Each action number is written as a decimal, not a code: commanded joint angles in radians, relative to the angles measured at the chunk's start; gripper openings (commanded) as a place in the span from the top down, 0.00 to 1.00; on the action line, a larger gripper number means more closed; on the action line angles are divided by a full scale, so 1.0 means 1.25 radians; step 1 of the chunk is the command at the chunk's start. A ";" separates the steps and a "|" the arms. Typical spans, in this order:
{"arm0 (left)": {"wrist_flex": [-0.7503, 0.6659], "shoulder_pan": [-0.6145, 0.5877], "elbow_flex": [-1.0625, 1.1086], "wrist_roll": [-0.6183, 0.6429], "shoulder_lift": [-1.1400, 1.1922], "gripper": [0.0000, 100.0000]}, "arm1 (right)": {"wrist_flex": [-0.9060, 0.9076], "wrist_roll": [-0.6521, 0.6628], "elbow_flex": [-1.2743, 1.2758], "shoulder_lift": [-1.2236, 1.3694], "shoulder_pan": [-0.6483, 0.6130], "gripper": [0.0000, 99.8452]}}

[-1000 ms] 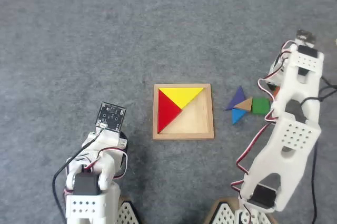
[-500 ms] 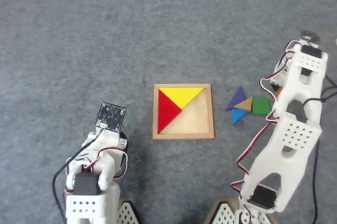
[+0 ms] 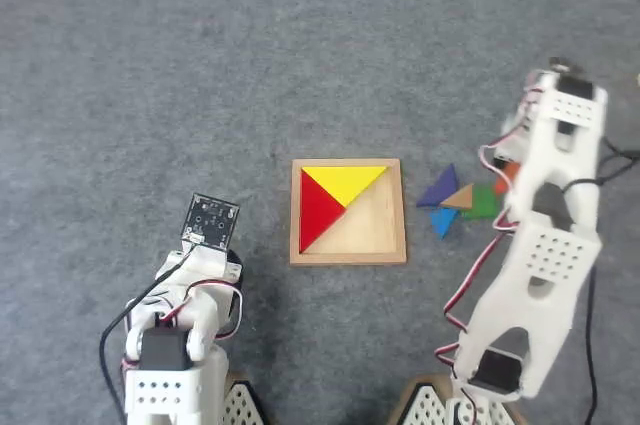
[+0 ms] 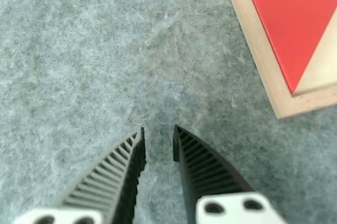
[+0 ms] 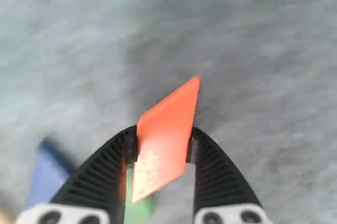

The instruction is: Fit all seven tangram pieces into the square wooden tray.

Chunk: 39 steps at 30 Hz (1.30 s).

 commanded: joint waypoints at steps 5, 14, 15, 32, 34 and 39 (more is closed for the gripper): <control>0.002 -0.001 -0.009 -0.009 -0.017 0.91 | 0.121 -0.085 -0.010 -0.236 -0.105 0.99; 0.002 -0.001 -0.009 -0.009 -0.017 0.91 | 0.053 -0.096 0.328 -0.542 -0.253 0.99; 0.002 -0.001 -0.009 -0.009 -0.017 0.91 | 0.007 -0.104 0.411 -0.590 -0.279 0.99; 0.002 -0.001 -0.009 -0.009 -0.017 0.91 | -0.320 -0.085 0.577 -0.419 -0.481 0.99; 0.002 -0.001 -0.009 -0.009 -0.017 0.91 | -0.320 -0.109 0.565 -0.379 -0.485 0.99; 0.002 -0.001 -0.009 -0.009 -0.017 0.91 | -0.315 -0.155 0.549 -0.331 -0.481 0.99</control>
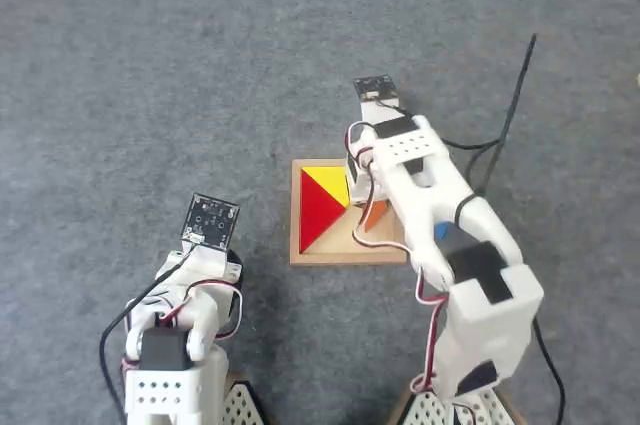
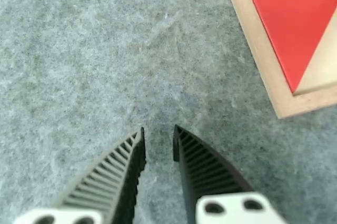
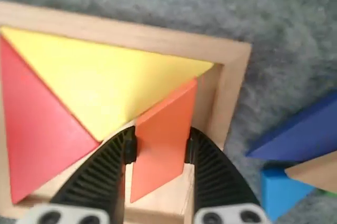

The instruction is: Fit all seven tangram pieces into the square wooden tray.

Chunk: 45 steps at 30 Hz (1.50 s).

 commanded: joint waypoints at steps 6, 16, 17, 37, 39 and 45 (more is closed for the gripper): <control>0.002 -0.001 -0.009 -0.009 -0.017 0.91 | 0.001 -0.068 -0.042 0.002 -0.008 0.99; 0.002 -0.001 -0.009 -0.009 -0.017 0.91 | 0.045 0.009 -0.077 -0.006 0.001 0.93; 0.002 -0.001 -0.009 -0.009 -0.017 0.91 | 0.052 0.009 -0.083 -0.004 -0.001 0.90; 0.002 -0.001 -0.009 -0.009 -0.017 0.91 | 0.037 0.007 -0.010 -0.153 -0.007 0.77; 0.002 -0.001 -0.009 -0.009 -0.017 0.91 | 0.001 0.011 0.052 -0.208 -0.019 0.77; 0.002 -0.001 -0.009 -0.009 -0.017 0.91 | -0.121 0.049 0.211 -0.300 -0.053 0.77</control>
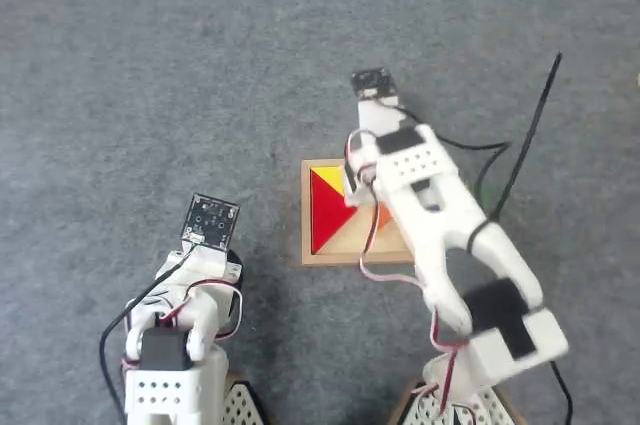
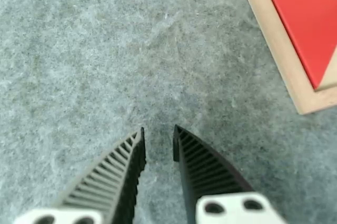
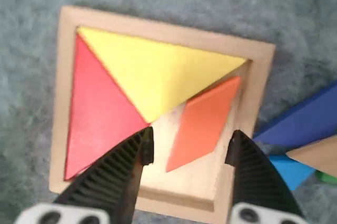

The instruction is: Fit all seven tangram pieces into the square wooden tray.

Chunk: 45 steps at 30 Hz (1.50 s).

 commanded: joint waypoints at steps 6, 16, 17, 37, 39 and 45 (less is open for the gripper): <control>0.002 -0.001 -0.009 -0.009 -0.017 0.91 | -0.042 0.027 0.031 -0.001 -0.007 0.77; 0.002 -0.001 -0.009 -0.009 -0.017 0.91 | -0.067 0.028 0.002 0.080 -0.009 0.77; 0.002 -0.001 -0.009 -0.009 -0.017 0.91 | -0.074 0.028 0.002 0.087 -0.008 0.77; 0.002 -0.001 -0.009 -0.009 -0.017 0.91 | -0.030 0.053 -0.086 0.044 0.095 0.88; 0.002 -0.001 -0.009 -0.009 -0.017 0.91 | -0.030 0.053 -0.086 0.060 0.095 0.88; 0.002 -0.001 -0.009 -0.009 -0.017 0.91 | -0.018 0.053 -0.085 0.091 0.098 0.88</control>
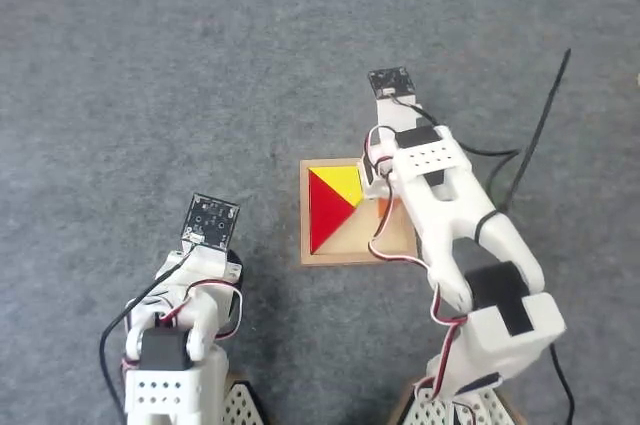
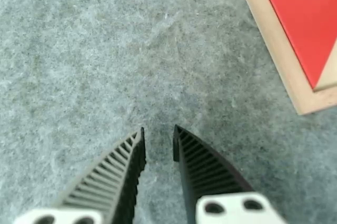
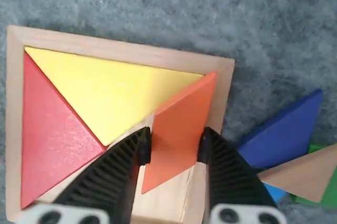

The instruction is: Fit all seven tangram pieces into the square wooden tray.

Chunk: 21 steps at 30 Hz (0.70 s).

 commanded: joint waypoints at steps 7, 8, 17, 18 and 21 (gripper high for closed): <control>0.002 -0.001 -0.009 -0.009 -0.017 0.91 | 0.047 0.010 -0.043 -0.007 0.008 0.78; 0.002 -0.001 -0.009 -0.009 -0.017 0.91 | 0.046 0.010 -0.043 -0.007 0.008 0.76; 0.002 -0.001 -0.009 -0.009 -0.017 0.91 | 0.045 0.009 -0.041 -0.019 0.006 0.72; 0.002 -0.001 -0.009 -0.009 -0.017 0.91 | 0.047 0.009 -0.039 -0.021 0.006 0.72; 0.002 -0.001 -0.009 -0.009 -0.017 0.91 | 0.046 0.010 -0.038 -0.034 0.036 0.72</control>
